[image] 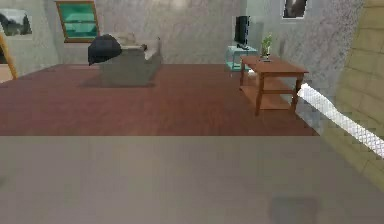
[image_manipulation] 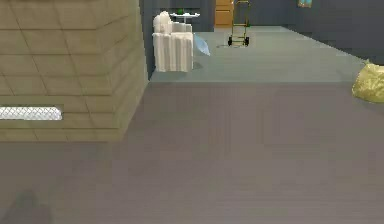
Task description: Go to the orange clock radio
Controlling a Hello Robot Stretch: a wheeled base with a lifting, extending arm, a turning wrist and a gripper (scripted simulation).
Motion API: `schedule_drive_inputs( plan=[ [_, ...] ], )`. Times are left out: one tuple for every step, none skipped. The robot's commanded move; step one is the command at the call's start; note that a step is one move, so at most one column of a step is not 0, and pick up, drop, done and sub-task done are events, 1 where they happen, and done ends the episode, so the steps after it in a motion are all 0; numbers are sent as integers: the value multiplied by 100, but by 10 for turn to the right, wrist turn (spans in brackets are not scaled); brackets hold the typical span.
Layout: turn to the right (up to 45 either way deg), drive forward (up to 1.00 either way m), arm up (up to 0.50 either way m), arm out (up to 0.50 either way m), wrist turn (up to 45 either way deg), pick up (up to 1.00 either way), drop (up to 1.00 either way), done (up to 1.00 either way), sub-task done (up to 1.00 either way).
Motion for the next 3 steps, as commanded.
schedule_drive_inputs(
  plan=[
    [-420,0,0,0,0,0,0,0,0],
    [0,100,0,0,0,0,0,0,0],
    [0,100,0,0,0,0,0,0,0]
  ],
)
